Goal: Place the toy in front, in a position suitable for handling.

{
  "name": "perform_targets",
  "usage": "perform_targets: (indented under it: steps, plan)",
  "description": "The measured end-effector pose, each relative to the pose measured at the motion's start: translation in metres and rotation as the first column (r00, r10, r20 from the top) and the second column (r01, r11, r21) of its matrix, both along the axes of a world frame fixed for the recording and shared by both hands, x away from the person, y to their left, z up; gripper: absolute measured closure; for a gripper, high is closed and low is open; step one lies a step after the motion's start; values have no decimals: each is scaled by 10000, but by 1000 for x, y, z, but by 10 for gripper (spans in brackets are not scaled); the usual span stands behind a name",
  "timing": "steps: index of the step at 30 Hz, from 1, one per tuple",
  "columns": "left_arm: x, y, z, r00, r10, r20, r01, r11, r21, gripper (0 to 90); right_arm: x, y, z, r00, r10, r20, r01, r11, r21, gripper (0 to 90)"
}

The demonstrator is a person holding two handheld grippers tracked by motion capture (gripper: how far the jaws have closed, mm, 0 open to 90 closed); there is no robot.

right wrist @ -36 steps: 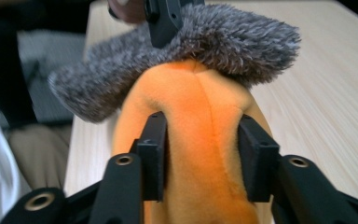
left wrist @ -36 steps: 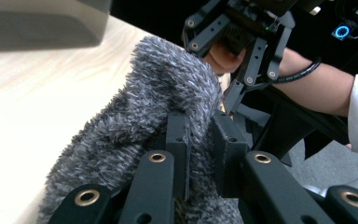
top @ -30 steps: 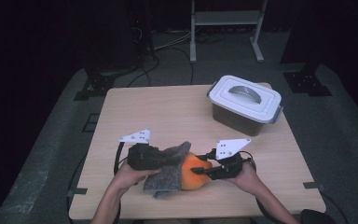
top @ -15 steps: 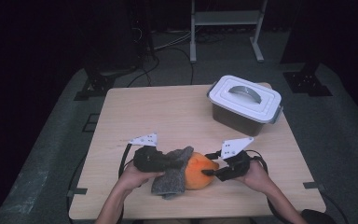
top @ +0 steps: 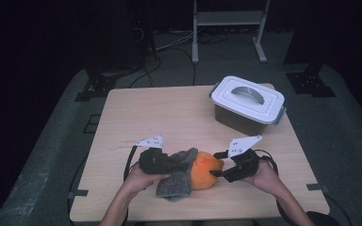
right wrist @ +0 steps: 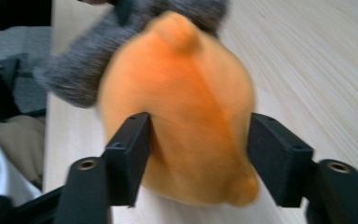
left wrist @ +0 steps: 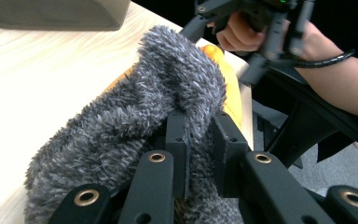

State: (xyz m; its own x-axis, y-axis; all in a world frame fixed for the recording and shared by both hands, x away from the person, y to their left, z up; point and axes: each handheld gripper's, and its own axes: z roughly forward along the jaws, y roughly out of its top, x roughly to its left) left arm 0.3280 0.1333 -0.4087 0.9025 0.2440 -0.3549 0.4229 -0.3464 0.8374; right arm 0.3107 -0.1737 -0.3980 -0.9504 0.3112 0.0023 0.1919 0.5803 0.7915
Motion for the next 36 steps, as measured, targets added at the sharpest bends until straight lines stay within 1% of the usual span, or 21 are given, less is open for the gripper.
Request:
perform_targets:
  steps: [3,6,7,8,9,10,12,14,16,17,20,21,22,23,24,25,26,27,29,31,36]
  plan:
    - [-1,-2,0,10000,-16,34,16,10000,34,789,-5,11,2,9997,139,190,-135,9996,-259,269]
    - [-2,-4,0,10000,-25,85,24,10000,81,789,-7,19,0,9988,99,486,-71,9983,-574,254]
    - [-2,-4,0,9999,-11,100,10,9999,102,789,-7,21,-1,9989,8,475,16,9987,-518,256]
    - [-2,-4,0,10000,6,90,-7,9999,137,789,-7,22,-5,9991,-119,411,136,9991,-395,271]
    - [-1,-4,0,9999,35,102,-37,9999,162,789,-6,22,-8,9990,-260,362,270,9993,-261,306]
    - [-1,-4,0,9999,38,99,-40,9999,166,789,-6,23,-11,9986,-329,410,336,9993,-152,352]
    - [-2,-2,3,9999,-3,161,0,9998,189,789,-8,22,-11,9978,-242,622,234,9996,125,453]
    - [-3,0,8,9996,-106,249,99,9996,276,790,-8,21,-9,9976,-162,668,137,9992,382,517]
    - [-5,1,15,9985,-200,511,179,9989,423,790,-9,20,-6,9980,-82,632,34,9970,768,539]
    - [-6,3,19,9977,-234,640,207,9989,419,791,-10,21,-5,9981,-14,608,-44,9955,950,543]
    - [-9,9,30,9960,-282,846,269,9995,160,791,-8,21,-3,9994,207,290,-253,9852,1693,543]
    - [-9,9,30,9959,-243,866,230,9996,160,791,-7,21,-4,9994,283,213,-318,9814,1892,540]
    - [-9,9,29,9959,-253,868,231,9994,256,790,-6,22,-5,9994,317,160,-342,9810,1911,537]
    - [-8,9,27,9963,-242,824,204,9987,461,791,-5,23,-6,9994,329,105,-343,9825,1832,534]
    - [-7,7,22,9972,-208,724,159,9976,673,790,-4,24,-9,9993,367,59,-372,9860,1623,528]
    - [-5,7,16,9982,-236,547,199,9976,669,790,-3,26,-13,9993,379,-33,-371,9904,1334,522]
    - [-3,8,11,9991,-227,355,212,9989,428,791,-2,26,-16,9990,441,-33,-434,9916,1217,519]
    - [-2,9,10,9994,-199,283,190,9993,309,791,0,24,-17,9988,482,-45,-473,9915,1216,513]
    - [-1,10,11,9992,-134,364,121,9993,357,791,2,20,-16,9987,508,-84,-496,9931,1061,499]
    - [-2,9,10,9988,-161,454,135,9983,571,791,4,16,-17,9982,565,-178,-545,9936,987,493]
    - [-2,8,5,9991,-133,402,100,9966,821,789,7,4,-20,9980,547,-305,-523,9960,726,476]
